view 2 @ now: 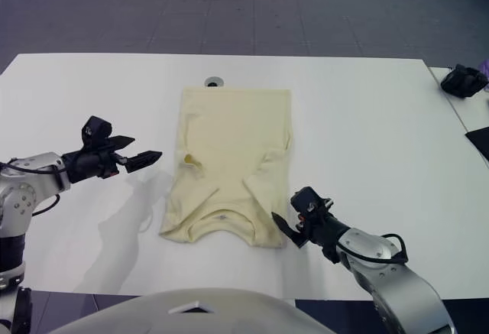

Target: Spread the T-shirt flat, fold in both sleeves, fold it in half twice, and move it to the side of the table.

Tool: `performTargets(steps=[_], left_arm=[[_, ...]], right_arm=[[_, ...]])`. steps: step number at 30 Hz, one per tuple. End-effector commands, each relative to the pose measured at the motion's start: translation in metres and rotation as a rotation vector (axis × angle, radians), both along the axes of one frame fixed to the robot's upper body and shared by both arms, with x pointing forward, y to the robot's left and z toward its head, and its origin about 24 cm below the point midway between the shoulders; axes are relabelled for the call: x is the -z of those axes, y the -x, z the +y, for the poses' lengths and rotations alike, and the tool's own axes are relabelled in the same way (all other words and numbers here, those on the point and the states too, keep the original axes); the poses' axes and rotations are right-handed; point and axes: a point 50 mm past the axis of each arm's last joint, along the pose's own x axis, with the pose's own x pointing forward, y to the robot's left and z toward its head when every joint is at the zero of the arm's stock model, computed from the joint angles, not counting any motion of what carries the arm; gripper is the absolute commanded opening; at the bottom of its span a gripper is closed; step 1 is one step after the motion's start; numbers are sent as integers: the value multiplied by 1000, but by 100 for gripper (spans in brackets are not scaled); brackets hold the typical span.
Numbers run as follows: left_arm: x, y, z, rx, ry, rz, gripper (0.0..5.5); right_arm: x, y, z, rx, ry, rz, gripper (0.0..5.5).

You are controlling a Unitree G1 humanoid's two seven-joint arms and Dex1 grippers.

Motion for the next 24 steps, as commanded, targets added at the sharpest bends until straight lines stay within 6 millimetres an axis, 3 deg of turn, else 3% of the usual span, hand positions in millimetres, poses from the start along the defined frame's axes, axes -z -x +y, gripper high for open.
performTargets(steps=[1,5,9,12,15,18,21,24], left_arm=[[6,2,1,52,-89,18,540],[8,5,-2,127,-142,-5,540],[8,15,11,229,-312,-55,540],[9,32,16,404,-420,-75,540],[14,42,23,568,-549,-119,540],[23,53,15,724,-592,-158,540],[30,60,-2,828,-571,-196,540],[39,73,-15,888,-526,-172,540]], right_arm=[[9,1,3,-60,36,22,471],[7,-5,0,-67,51,-19,529],[-26,-17,-18,-68,71,-207,538],[-41,-10,-33,-188,206,-278,538],[-29,11,-51,-322,304,-140,538],[-20,26,-60,-466,374,-59,538],[-14,28,-55,-556,407,-92,538],[-13,16,-43,-615,400,-179,538]])
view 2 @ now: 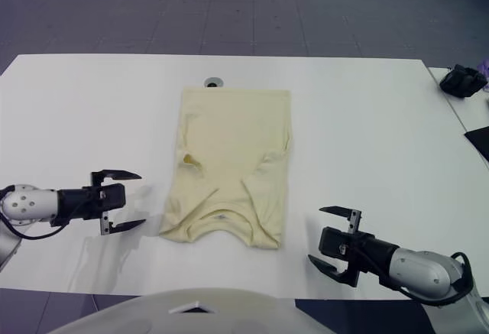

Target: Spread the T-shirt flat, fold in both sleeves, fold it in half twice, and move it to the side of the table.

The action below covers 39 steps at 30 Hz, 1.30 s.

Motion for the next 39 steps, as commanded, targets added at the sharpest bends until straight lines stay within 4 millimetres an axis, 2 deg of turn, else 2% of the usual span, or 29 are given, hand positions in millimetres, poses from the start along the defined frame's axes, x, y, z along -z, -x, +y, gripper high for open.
performTargets(steps=[1,5,9,16,32,37,39], left_arm=[[19,21,-16,72,3,102,520],[24,29,-21,102,-6,130,463],[28,25,-17,129,-70,87,382],[28,27,-21,180,-85,64,275],[32,34,-27,248,-106,55,1],[32,33,-26,269,-119,56,0],[32,31,-26,277,-125,57,0]], right_arm=[[2,-15,15,-98,-18,-84,540],[9,-23,26,-144,-37,-125,540],[13,-23,37,-188,-58,-130,472],[14,-18,46,-224,-73,-139,368],[18,-10,52,-280,-98,-86,109],[18,-11,50,-289,-100,-75,17],[16,-13,47,-291,-100,-68,3]])
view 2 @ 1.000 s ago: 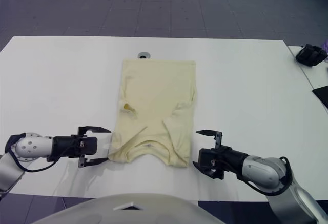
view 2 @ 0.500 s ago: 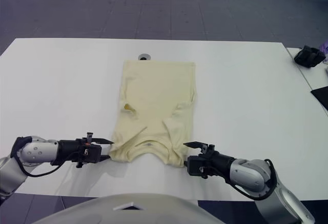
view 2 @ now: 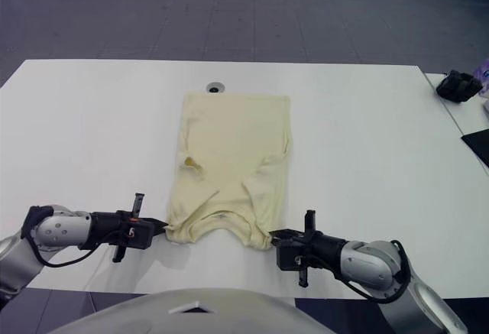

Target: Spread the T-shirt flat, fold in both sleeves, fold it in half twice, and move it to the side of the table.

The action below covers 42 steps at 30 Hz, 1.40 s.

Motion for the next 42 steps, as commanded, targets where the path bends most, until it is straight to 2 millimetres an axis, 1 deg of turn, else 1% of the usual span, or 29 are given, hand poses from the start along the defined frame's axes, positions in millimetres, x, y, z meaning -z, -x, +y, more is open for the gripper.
performTargets(steps=[1,4,7,10,14,21,23,26,29,31,33,36,42], left_arm=[[12,4,9,0,-82,71,0],[8,5,8,5,-65,111,0],[0,7,5,3,-18,215,0],[-8,10,5,25,-12,321,0],[-17,20,6,62,-9,462,0],[-23,38,6,89,9,686,0],[-24,40,7,85,8,716,0],[-25,42,16,74,10,777,0],[-24,37,27,27,57,792,0],[-26,25,31,-14,104,766,0],[-30,9,30,-45,159,736,0],[-48,-17,25,-78,277,718,0],[-86,-45,19,-89,433,716,0]], right_arm=[[-4,-5,-5,-10,0,11,3],[-7,-6,-8,-6,-23,59,3],[-10,-3,-10,2,-69,182,3],[-14,3,-12,6,-105,324,3],[-20,13,-12,8,-165,516,3],[-30,32,-9,-4,-232,793,3],[-36,34,-7,-12,-267,839,3],[-43,33,-7,-3,-289,866,3],[-49,23,-11,26,-303,835,3],[-52,10,-16,43,-312,795,3],[-55,-5,-21,61,-321,740,3],[-61,-26,-27,75,-335,662,3],[-74,-63,-34,75,-334,522,3]])
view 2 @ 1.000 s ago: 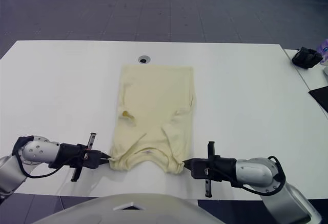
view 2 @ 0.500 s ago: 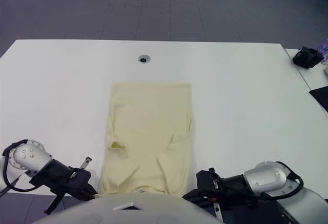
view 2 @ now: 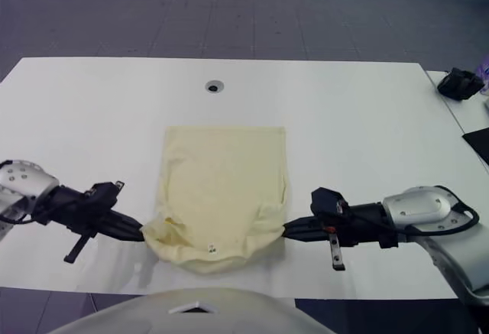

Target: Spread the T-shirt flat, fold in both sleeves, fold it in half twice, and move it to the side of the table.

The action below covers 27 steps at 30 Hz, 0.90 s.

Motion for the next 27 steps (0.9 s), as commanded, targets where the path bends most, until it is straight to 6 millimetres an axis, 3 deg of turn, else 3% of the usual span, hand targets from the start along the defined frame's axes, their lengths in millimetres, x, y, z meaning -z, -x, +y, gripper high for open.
performTargets(steps=[1,5,10,21,27], left_arm=[[-26,-21,-5,-56,94,-21,0],[-43,-47,-7,-143,172,-46,0],[-49,-72,-8,-220,197,-75,0],[-35,-118,-10,-328,212,-59,0],[-28,-146,-15,-398,250,-13,0]], right_arm=[[-10,-27,-2,2,11,-104,3],[-22,-58,2,15,-7,-200,3],[-31,-91,5,33,-22,-260,3],[-33,-154,6,114,-49,-315,3],[-27,-179,12,162,-78,-310,3]])
